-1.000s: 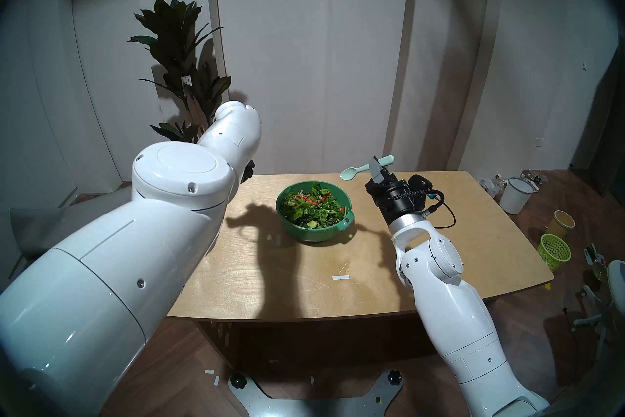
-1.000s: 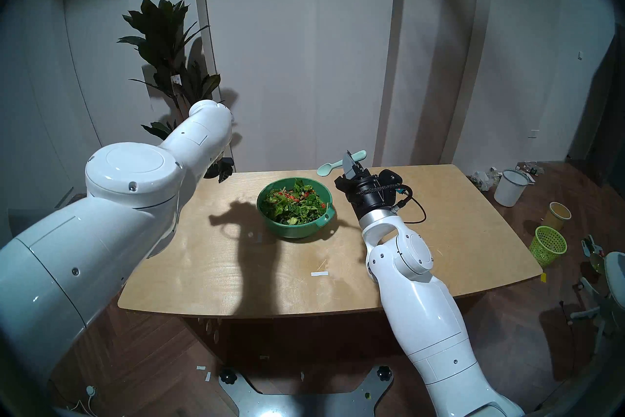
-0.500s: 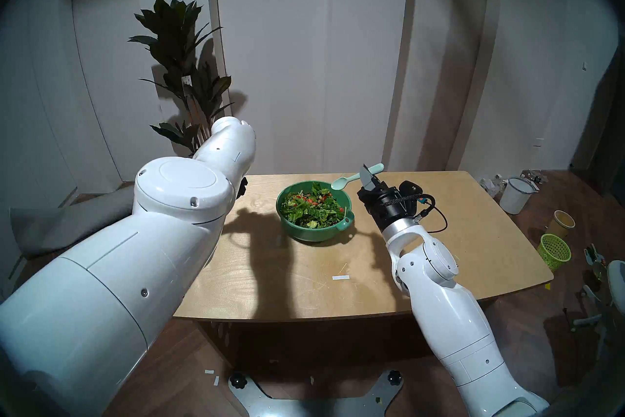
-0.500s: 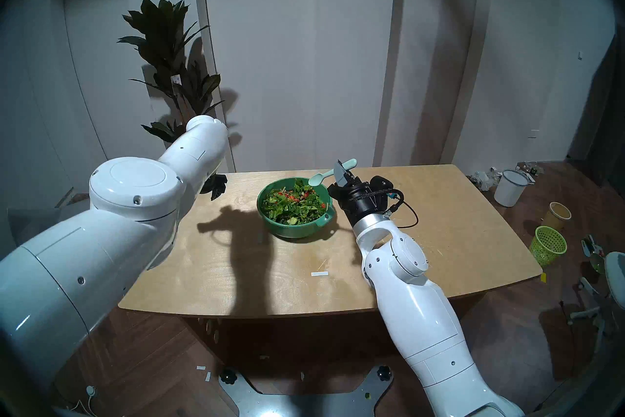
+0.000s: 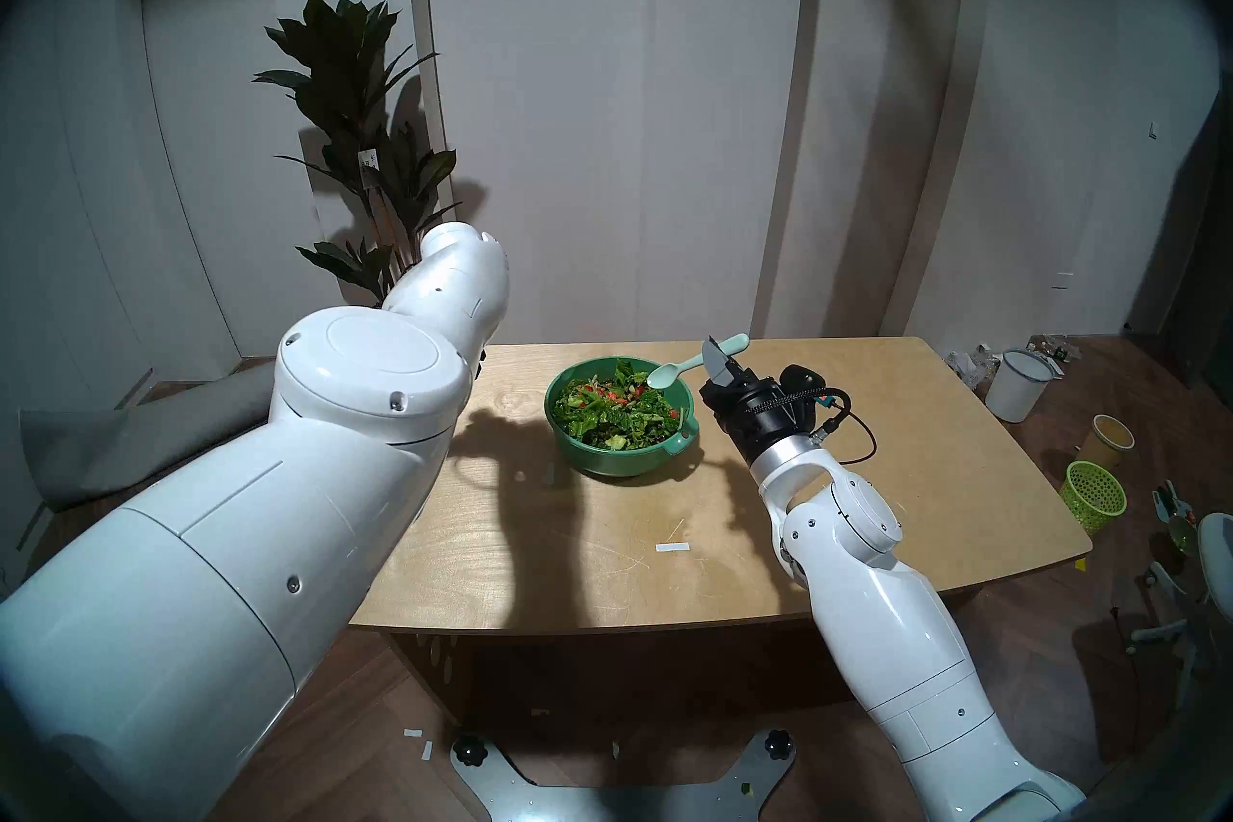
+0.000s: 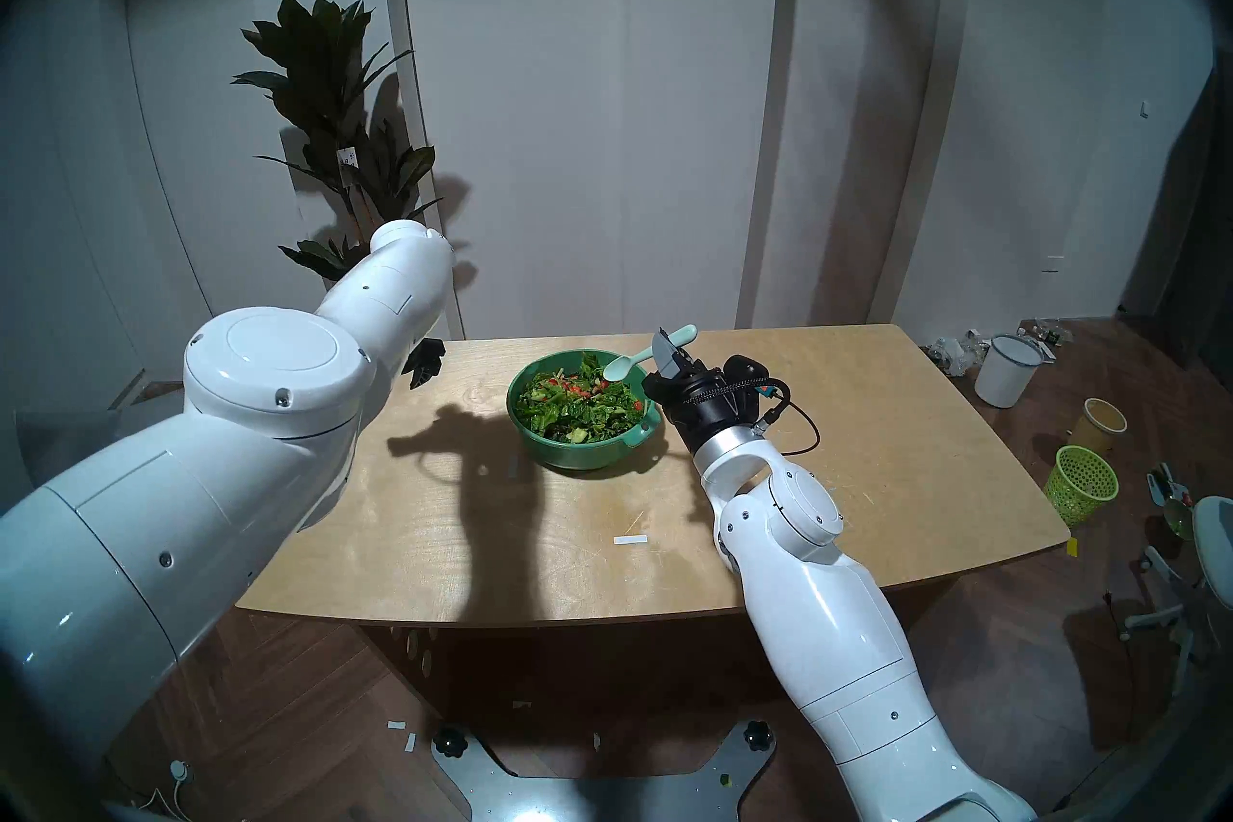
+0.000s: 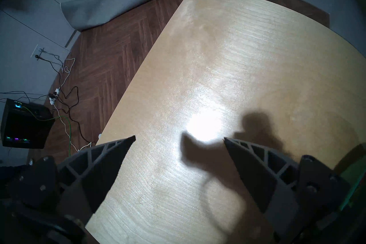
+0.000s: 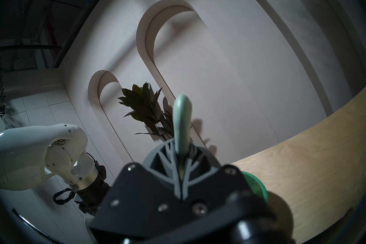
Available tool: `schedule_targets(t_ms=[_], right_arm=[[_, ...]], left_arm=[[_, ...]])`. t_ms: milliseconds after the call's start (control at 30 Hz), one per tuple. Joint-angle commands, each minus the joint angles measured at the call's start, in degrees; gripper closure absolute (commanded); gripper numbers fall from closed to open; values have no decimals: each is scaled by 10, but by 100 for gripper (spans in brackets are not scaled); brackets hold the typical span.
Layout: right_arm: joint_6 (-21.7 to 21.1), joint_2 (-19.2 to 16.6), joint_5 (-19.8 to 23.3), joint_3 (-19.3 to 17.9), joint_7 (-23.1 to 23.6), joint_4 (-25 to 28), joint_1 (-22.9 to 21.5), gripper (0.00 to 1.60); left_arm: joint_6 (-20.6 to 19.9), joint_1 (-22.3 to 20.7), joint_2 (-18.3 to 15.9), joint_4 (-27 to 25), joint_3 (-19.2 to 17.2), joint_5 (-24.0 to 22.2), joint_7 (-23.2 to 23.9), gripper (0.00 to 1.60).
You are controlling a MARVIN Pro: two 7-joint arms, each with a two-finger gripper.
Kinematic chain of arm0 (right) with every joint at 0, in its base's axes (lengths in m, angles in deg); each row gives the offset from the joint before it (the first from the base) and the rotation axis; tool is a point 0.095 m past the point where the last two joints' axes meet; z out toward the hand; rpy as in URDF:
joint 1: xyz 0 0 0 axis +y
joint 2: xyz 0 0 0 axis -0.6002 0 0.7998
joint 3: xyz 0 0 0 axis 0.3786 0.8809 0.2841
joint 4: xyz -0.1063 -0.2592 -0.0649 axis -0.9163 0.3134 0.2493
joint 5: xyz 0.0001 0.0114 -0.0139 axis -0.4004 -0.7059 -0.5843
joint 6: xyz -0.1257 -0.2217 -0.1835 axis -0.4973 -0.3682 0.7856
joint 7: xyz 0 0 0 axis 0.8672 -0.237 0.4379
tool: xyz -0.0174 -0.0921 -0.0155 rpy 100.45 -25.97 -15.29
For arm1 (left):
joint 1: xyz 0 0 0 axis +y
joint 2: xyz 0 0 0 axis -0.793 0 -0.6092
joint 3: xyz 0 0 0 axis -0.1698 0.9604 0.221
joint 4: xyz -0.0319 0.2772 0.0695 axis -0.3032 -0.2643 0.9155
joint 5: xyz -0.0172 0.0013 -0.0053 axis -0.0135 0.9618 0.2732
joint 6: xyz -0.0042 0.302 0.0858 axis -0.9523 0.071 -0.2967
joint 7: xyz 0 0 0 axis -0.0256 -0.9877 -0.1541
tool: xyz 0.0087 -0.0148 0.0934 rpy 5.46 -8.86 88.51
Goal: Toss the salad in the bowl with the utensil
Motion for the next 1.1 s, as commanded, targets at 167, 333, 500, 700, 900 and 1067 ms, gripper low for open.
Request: schedule_targets(t_ms=[167, 333, 500, 700, 900, 1067], right_arm=[[-7, -5, 3, -11, 3, 4, -32, 160], [-15, -6, 7, -22, 1, 0, -50, 160], [-23, -7, 13, -33, -1, -9, -66, 160], [-39, -9, 20, -42, -4, -33, -79, 160], [-51, -11, 24, -46, -4, -49, -92, 160], [-62, -11, 28, -48, -5, -66, -105, 160]], left_arm=[[13, 23, 16, -8, 28, 26, -11, 0], [27, 25, 17, -20, 42, 37, -22, 0], [40, 21, 23, -31, 59, 49, -32, 0], [61, 15, 37, -47, 86, 65, -42, 0], [75, 16, 35, -59, 97, 71, -43, 0], [88, 15, 29, -75, 105, 73, -41, 0]])
